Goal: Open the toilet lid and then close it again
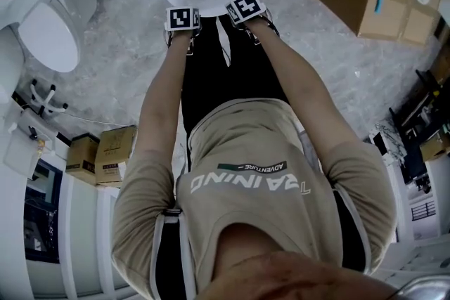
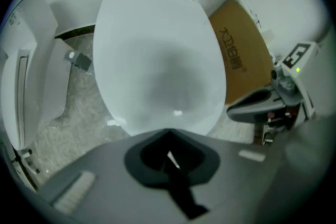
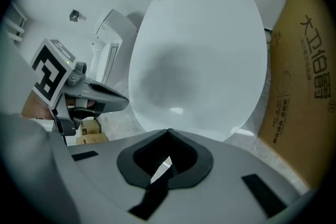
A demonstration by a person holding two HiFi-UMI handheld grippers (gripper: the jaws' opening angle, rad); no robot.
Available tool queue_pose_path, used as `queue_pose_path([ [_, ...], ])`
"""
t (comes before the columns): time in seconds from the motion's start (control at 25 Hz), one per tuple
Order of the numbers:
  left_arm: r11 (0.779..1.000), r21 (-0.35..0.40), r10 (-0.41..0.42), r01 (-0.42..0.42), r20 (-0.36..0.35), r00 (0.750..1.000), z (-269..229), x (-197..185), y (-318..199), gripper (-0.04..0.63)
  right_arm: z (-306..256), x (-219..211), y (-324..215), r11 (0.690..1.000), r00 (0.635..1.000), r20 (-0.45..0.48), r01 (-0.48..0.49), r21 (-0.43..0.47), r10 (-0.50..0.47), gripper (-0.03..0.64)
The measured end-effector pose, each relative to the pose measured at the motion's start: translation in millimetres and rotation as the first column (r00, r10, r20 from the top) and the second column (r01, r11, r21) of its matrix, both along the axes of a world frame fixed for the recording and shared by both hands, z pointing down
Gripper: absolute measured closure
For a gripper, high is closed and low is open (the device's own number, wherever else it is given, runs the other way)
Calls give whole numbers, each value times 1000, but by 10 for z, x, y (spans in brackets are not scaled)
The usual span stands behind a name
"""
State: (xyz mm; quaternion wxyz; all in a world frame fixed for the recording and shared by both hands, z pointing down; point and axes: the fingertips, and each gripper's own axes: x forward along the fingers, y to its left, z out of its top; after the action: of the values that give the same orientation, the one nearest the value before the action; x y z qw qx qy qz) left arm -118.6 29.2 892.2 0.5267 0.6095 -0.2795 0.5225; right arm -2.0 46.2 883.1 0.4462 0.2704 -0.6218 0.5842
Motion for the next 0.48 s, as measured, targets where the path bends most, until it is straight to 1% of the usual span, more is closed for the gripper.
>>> queue_pose_path([
  [0.08, 999, 41, 27, -26, -11, 1000, -98, 10, -115, 595, -123, 15, -118, 1000, 1000, 1, -20, 21, 20, 606],
  [0.16, 997, 65, 49, -48, -17, 999, -229, 21, -207, 595, -272, 36, -250, 998, 999, 4, -39, 53, 39, 606],
  [0.24, 995, 83, 53, -50, -33, 998, -402, 43, -296, 595, -440, 51, -351, 995, 998, 11, -55, 85, 55, 606],
  [0.32, 993, 104, 59, -52, -63, 996, -598, 78, -400, 595, -604, 57, -419, 991, 998, 17, -67, 113, 66, 606],
  [0.48, 980, 185, 90, -72, -89, 992, -954, 126, -761, 595, -913, 102, -647, 980, 997, 18, -72, 188, 70, 606],
])
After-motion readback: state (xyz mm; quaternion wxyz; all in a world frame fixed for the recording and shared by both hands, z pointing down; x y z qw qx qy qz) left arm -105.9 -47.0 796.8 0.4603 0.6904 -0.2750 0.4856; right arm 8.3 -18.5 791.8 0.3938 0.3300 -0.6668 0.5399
